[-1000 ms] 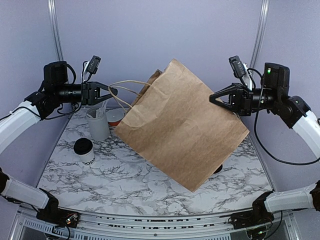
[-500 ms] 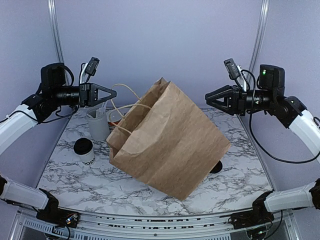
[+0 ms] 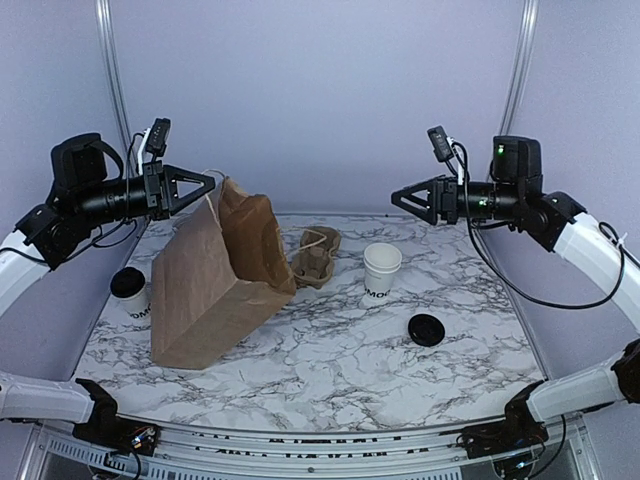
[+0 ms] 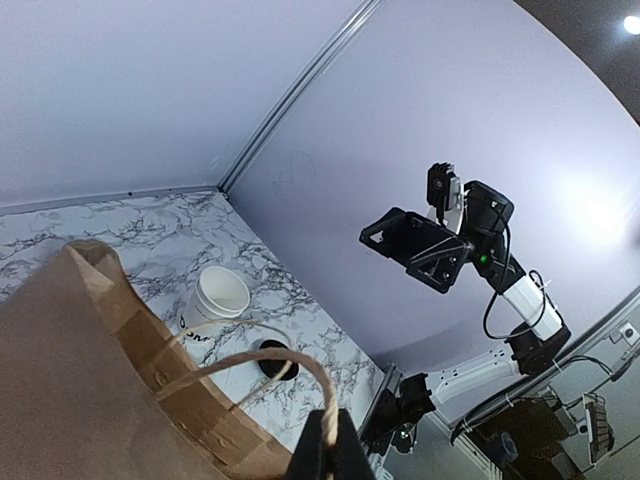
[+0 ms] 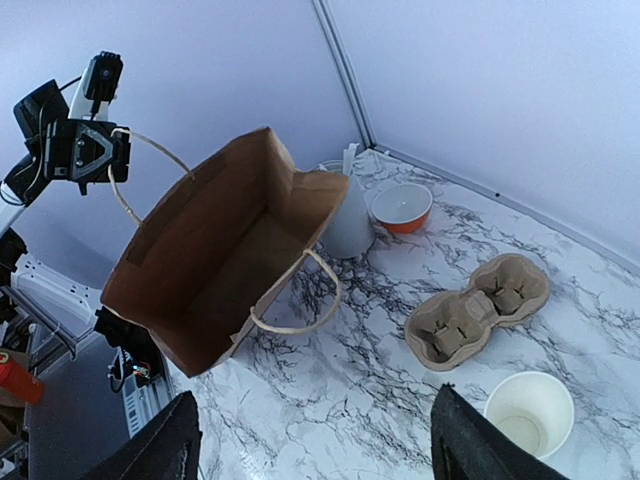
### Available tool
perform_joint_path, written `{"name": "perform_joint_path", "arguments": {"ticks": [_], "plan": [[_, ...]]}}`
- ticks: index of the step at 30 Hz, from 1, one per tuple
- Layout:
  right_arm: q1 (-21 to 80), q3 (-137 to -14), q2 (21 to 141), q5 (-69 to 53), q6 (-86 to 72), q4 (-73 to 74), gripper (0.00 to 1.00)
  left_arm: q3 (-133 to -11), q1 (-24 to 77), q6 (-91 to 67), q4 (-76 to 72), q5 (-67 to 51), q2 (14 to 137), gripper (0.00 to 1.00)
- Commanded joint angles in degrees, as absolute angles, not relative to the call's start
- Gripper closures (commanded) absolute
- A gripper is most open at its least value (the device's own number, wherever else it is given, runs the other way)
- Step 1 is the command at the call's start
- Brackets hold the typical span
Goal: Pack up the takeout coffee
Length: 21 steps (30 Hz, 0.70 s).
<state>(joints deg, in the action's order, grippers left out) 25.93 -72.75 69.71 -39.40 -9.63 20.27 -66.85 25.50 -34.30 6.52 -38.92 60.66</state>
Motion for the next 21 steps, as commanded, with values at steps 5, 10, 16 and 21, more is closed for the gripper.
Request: {"name": "perform_joint_path", "arguments": {"ticks": [5,10,16,21], "plan": [[26.41,-74.06,71.25,-33.80,-12.29,16.18,0.24,-69.60,30.99,-38.34,4.28,-30.00,60.77,1.00],[26.41,-73.47,70.92,-31.93,-12.46,16.60,0.24,-69.79,31.30,-39.97,-0.71,-32.24,62.26,1.00],[26.39,-72.89,70.62,-28.37,-12.15,17.44,0.23,-69.83,31.12,-36.90,1.52,-34.31,62.92,1.00],[26.37,-72.98,71.71,-26.71,-11.85,18.16,0.23,-66.39,28.46,-34.19,8.67,-32.61,60.53,1.00]]}}
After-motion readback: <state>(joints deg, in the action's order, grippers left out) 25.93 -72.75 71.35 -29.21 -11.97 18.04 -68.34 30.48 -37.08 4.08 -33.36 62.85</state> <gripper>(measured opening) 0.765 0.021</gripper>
